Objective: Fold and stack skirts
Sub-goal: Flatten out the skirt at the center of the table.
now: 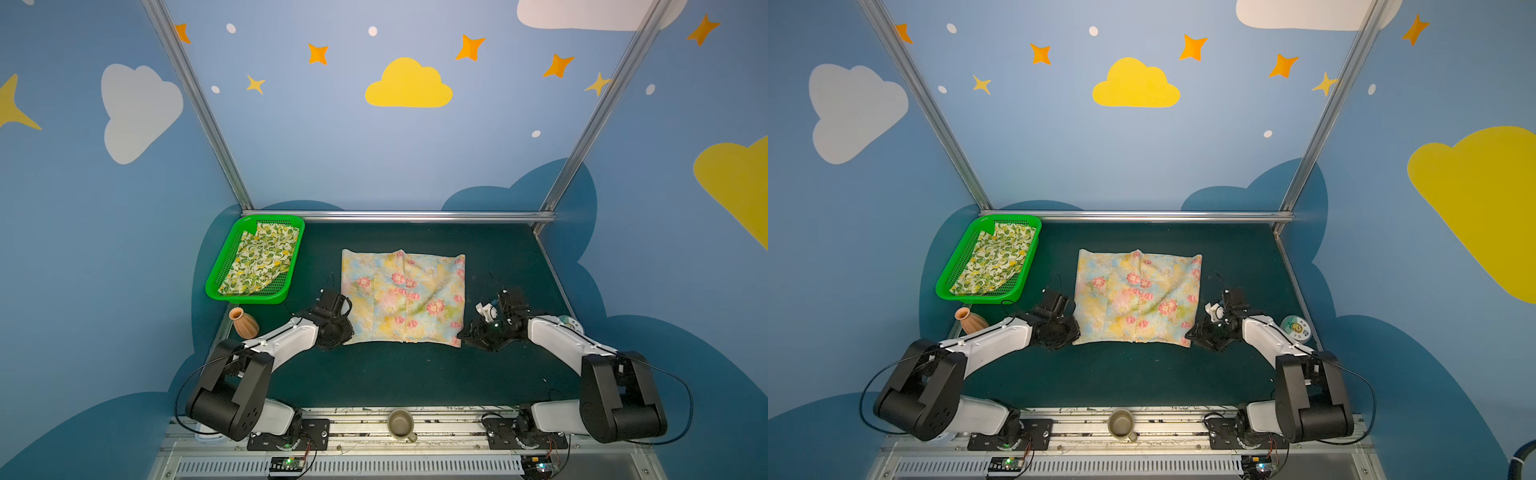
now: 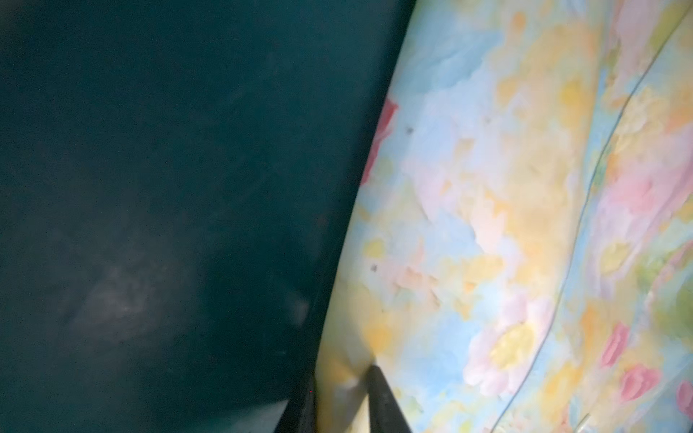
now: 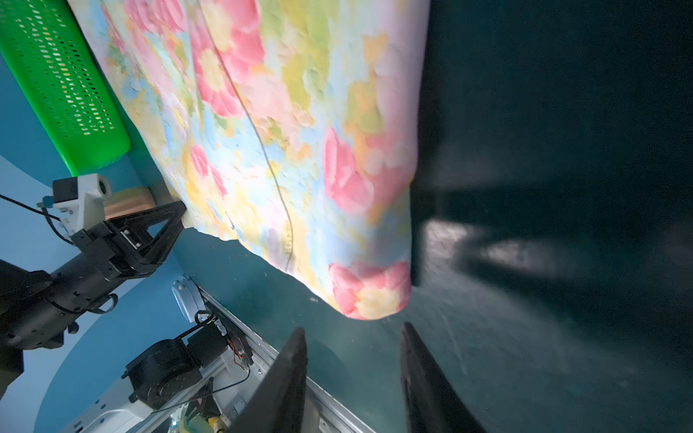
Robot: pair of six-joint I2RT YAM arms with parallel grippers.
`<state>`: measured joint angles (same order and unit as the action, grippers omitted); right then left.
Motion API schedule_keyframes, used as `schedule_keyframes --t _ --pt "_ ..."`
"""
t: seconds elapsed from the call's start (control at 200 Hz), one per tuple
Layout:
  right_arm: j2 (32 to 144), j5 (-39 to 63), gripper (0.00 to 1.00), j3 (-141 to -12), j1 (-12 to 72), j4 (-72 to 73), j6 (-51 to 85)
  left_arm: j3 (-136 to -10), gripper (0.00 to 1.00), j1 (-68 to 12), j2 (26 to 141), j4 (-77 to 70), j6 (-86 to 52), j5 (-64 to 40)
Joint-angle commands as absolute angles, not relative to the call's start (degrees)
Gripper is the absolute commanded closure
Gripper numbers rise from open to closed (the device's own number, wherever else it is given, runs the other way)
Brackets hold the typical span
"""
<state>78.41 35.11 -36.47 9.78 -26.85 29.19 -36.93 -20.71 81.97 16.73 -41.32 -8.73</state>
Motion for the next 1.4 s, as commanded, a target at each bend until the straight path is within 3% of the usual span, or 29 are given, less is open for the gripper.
schedule_keyframes --t 0.0,0.13,0.546,0.756,0.871,1.051,1.397 --pt "78.7 36.3 0.57 -35.0 9.5 -26.0 30.2 -36.2 0.85 -21.1 83.0 17.1 -41.4 -9.1" --pt "78.7 37.0 0.55 -33.6 9.5 -24.3 31.1 -36.1 0.96 -21.1 82.6 17.1 -41.5 -9.0" --pt "85.1 35.8 0.55 -33.6 9.6 -16.8 33.6 -35.7 0.96 -21.3 82.2 16.4 -41.9 -9.5" --pt "88.9 35.7 0.72 -34.5 9.6 -13.4 34.4 -35.8 0.96 -21.4 81.8 16.0 -42.5 -9.8" --pt "91.2 36.6 1.00 -35.5 9.6 -12.0 34.8 -36.1 0.96 -21.3 81.7 16.0 -42.9 -9.8" --pt "89.8 39.4 1.00 -38.3 9.3 -14.7 35.1 -41.3 0.96 -20.9 80.5 20.8 -43.2 -8.6" --pt "81.3 39.9 1.00 -68.0 4.6 -37.6 30.7 -66.3 0.96 -9.8 75.3 29.3 -40.5 -11.4"
